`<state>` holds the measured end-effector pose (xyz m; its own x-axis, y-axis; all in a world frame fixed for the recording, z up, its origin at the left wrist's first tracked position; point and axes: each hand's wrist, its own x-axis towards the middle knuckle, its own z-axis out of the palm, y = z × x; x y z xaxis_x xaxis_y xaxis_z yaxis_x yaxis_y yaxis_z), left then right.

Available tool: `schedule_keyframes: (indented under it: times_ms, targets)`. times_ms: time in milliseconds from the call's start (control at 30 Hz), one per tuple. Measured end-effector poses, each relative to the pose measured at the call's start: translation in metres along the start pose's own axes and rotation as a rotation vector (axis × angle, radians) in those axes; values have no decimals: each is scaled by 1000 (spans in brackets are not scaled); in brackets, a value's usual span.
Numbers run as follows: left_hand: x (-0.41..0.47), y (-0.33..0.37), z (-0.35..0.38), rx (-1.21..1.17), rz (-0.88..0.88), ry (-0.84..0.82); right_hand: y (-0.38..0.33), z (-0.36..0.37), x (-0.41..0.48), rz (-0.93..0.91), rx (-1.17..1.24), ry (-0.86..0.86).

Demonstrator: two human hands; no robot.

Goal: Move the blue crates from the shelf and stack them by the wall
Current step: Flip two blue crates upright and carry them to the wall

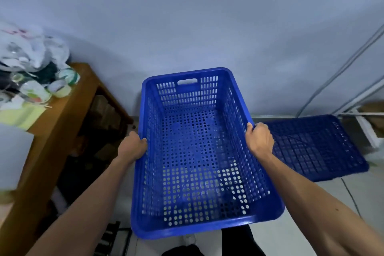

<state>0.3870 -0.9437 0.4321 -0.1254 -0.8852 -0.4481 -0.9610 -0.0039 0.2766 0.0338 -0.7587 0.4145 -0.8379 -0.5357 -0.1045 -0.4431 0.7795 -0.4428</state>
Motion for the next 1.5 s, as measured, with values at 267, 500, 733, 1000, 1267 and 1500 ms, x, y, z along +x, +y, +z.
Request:
schedule_keyframes:
  times_ms: [267,500,733,1000,1267,1500]
  targets:
    - [15,16,29,-95,-269,12,-51,56,125,-247,-163,-236]
    - [27,25,79,-167,-408,-56,-94,105,197,-442,-396,-372]
    - [32,38,141,-321,-551,-57,-140,152,238,-544,-520,-430]
    - [46,54,173,-514,-657,-96,-160,196,264,-589,-568,-475]
    - [63,55,193,-552,-678,-136,-148,223,284,-559,-604,-544]
    - [66,49,185,-504,-622,-175,-148,219,282,-489,-587,-636]
